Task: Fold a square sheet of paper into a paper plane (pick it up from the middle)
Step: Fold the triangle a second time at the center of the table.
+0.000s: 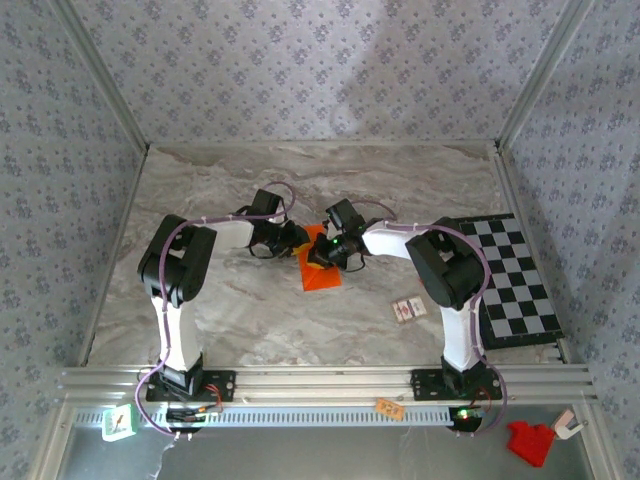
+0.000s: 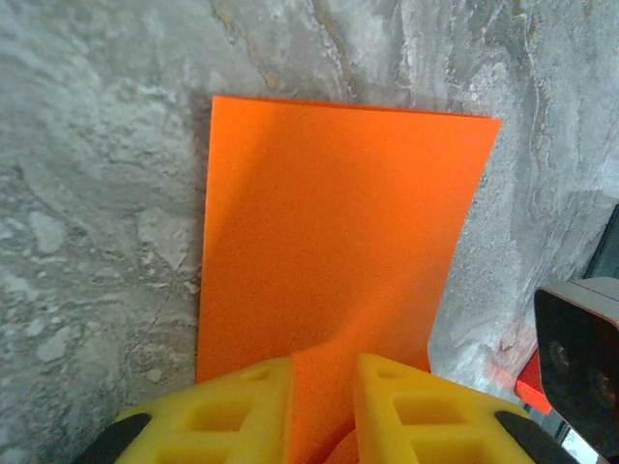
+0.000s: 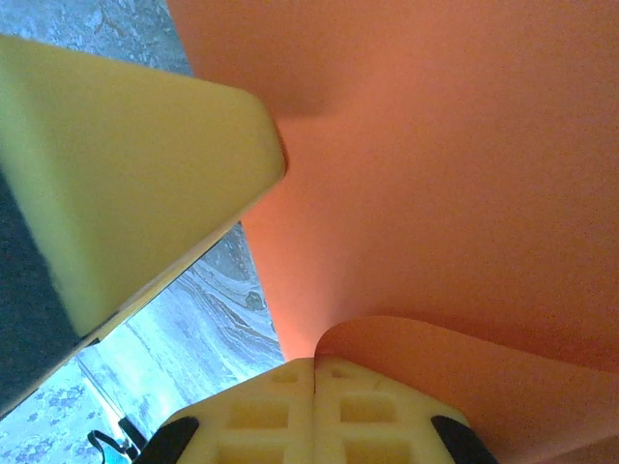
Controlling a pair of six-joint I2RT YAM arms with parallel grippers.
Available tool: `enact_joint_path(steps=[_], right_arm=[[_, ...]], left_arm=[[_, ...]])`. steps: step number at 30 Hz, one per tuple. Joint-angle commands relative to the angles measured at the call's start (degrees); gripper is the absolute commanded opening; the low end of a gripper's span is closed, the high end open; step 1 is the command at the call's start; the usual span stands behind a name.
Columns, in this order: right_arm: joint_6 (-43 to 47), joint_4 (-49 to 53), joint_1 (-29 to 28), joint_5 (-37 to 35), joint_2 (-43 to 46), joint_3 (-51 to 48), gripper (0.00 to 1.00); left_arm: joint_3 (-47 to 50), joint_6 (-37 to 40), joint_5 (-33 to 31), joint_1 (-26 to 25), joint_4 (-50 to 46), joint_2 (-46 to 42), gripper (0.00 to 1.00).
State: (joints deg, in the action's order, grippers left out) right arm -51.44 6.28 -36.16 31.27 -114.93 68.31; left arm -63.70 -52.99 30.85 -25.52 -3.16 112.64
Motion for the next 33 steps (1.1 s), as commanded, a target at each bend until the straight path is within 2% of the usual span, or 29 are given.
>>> enact_joint_path(steps=[1,16,26,33], right_arm=[[0.57,1.91,-0.29,-0.47,-1.08,1.44,0.03],[0.06,2.23,-0.28,-1.21,-1.72,1.38,0.03],[-0.15,2.42,-0.10,-1.56,-1.52,1.03,0.03],[-0.35,2.02,0.04,-1.53,-1.50,1.03,0.03]], left_arm=[[1.12,0.52,-0.16,-1.11,-2.88,2.40,0.24],[1.55,-0.25,-0.46,-1.11,-2.64,1.30,0.24],[-0.71,-0.37,-0.42,-0.17,-3.40,-4.09,0.26],[2.48,-0.53,-2.66,1.41,-2.97,-8.08,0.28]])
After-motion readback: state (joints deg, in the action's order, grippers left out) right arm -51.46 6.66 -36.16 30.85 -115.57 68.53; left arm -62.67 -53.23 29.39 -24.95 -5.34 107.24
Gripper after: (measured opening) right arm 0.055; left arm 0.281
